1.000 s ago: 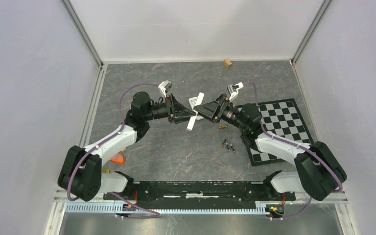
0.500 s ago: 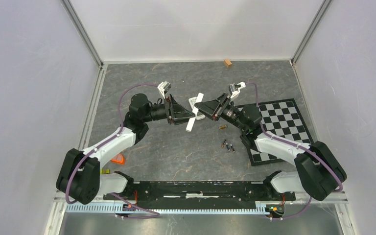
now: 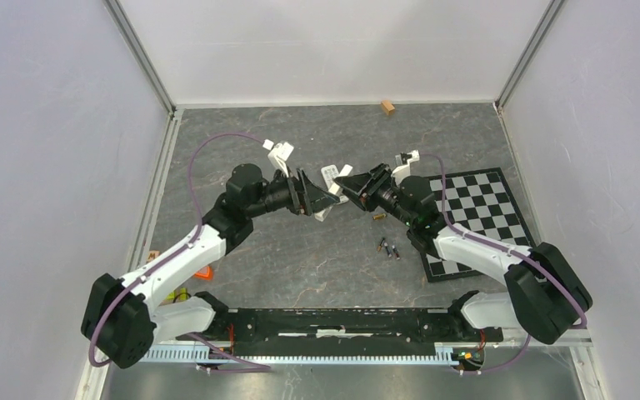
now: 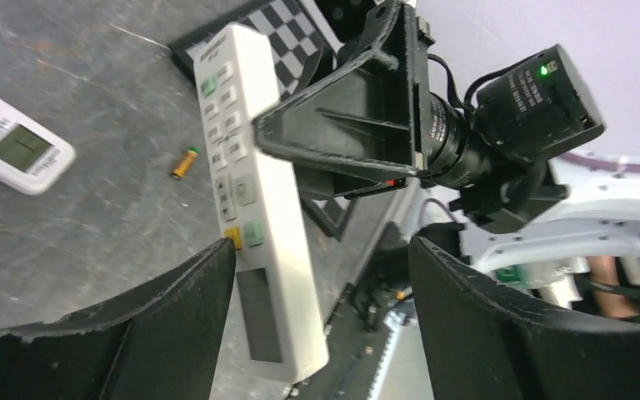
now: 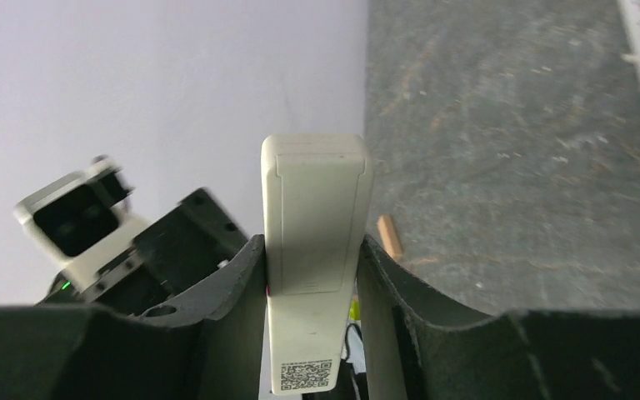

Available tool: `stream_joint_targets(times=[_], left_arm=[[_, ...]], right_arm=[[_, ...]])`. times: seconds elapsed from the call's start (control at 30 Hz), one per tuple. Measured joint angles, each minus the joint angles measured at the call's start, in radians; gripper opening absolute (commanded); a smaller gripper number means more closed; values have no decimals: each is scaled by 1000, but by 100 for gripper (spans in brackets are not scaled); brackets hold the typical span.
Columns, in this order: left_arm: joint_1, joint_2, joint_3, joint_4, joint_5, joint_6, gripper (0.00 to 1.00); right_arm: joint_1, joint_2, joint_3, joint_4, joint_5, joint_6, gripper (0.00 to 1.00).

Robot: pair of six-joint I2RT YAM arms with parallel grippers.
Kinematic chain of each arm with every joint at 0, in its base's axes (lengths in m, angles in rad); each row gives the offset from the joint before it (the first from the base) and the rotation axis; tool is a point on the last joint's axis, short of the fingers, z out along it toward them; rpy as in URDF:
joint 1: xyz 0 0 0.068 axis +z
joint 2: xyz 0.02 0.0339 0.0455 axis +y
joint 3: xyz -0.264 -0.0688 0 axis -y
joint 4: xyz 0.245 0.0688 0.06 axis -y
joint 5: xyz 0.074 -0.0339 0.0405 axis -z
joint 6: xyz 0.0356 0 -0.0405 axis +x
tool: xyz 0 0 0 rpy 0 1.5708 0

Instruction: Load the batteries into the remote control

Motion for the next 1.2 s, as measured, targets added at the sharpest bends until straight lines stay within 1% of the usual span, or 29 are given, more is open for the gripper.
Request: stream_joint_targets(times=[0.13,0.27,0.4,0.47,0.5,0.57,0.6,0.63,0.67,0.7,0.73,0.77,0.83,0.87,0.93,1.07,1.2], left_arm=[[-65,-23,-27,-13,-135,129,78],[-109,-15,-43,-37,-215,217,74],[-145,17,-46,-66,-272,271,71],[-155,36,-47,-76,-285,288,64],[-159,46,-48,-80,-291,296,58],[-166,63,-48,-87,-301,309,40],[-168,69,-48,-89,-303,313,26],[-169,72,-48,-91,-303,316,15],[-171,74,-49,-102,-323,336,5],[-167,74,-51,-103,-330,341,2],[-167,74,-51,-103,-329,351,2],[-170,74,-51,-104,-334,356,2],[-170,74,-51,-109,-337,358,2],[-170,74,-51,-117,-336,358,2],[-170,74,-50,-136,-326,358,2],[-156,68,-16,-166,-297,357,2],[-121,57,27,-195,-209,357,2]], right_arm=[[5,0,0,-113,24,7,26],[6,1,4,-193,36,14,25],[6,8,5,-226,38,25,25],[6,15,5,-234,38,31,25],[6,18,6,-241,38,33,25],[6,22,7,-247,37,38,25],[6,24,7,-248,37,40,26],[6,26,7,-248,36,41,28],[6,27,7,-251,35,39,34],[6,27,7,-255,35,41,42],[6,28,7,-254,38,38,53],[6,28,7,-253,34,29,68],[3,28,11,-250,23,-10,90],[-4,27,14,-245,14,-23,97],[-22,24,27,-245,-36,-109,98],[-108,-5,73,-282,-161,-345,98],[-197,-113,90,-337,-239,-601,98]])
